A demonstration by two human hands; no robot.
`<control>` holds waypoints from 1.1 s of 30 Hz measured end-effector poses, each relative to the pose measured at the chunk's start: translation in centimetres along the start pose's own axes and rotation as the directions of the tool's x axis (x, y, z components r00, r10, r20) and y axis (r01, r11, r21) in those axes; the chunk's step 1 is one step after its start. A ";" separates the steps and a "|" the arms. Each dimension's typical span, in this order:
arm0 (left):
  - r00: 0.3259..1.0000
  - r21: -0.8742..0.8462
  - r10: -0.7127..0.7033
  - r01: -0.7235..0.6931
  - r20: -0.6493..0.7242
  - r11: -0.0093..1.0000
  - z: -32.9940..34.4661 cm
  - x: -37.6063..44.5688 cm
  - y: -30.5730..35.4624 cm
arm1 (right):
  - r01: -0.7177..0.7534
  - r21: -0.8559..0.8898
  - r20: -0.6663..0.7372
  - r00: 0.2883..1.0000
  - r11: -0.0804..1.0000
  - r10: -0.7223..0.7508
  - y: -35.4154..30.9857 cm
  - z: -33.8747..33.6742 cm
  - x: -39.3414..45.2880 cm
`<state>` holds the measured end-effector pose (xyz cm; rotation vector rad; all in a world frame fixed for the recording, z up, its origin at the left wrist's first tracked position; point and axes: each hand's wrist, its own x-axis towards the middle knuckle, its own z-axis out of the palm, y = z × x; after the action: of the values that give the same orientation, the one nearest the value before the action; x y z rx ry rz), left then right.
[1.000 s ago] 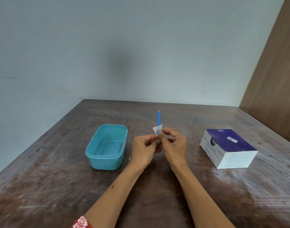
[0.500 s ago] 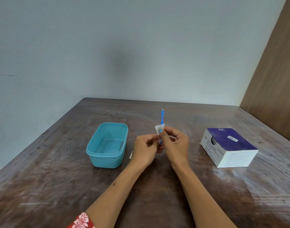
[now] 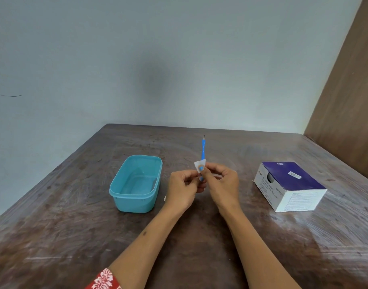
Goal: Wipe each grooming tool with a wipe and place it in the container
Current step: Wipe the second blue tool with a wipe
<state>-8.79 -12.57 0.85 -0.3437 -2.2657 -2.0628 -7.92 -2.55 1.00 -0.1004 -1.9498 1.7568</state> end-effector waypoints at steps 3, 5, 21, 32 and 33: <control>0.993 0.151 0.103 -0.092 -0.066 0.984 0.0 -0.2 0.1 | 0.025 -0.011 -0.042 0.999 1.000 -0.026 0.2 0.0 0.0; 0.958 0.332 0.255 -0.202 -0.127 0.921 0.1 -0.5 0.3 | 0.062 -0.028 -0.068 0.996 0.998 -0.064 0.2 -0.2 0.1; 0.929 0.200 0.304 -0.263 -0.213 0.944 0.5 -2.7 0.7 | 0.125 -0.210 0.084 0.990 0.970 -0.110 0.5 -1.9 -4.0; 0.954 0.101 0.209 -0.191 -0.214 0.976 0.2 -3.8 0.7 | 0.128 -0.348 0.129 0.988 0.929 -0.088 0.8 -2.4 -5.3; 0.956 0.081 0.200 -0.187 -0.216 0.979 0.2 -3.8 0.7 | 0.141 -0.361 0.127 0.987 0.922 -0.101 0.8 -2.3 -5.4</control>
<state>-4.96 -12.76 0.81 -0.3001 -2.0680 -1.8333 -2.51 -2.34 -1.39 -0.0152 -2.2936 1.3230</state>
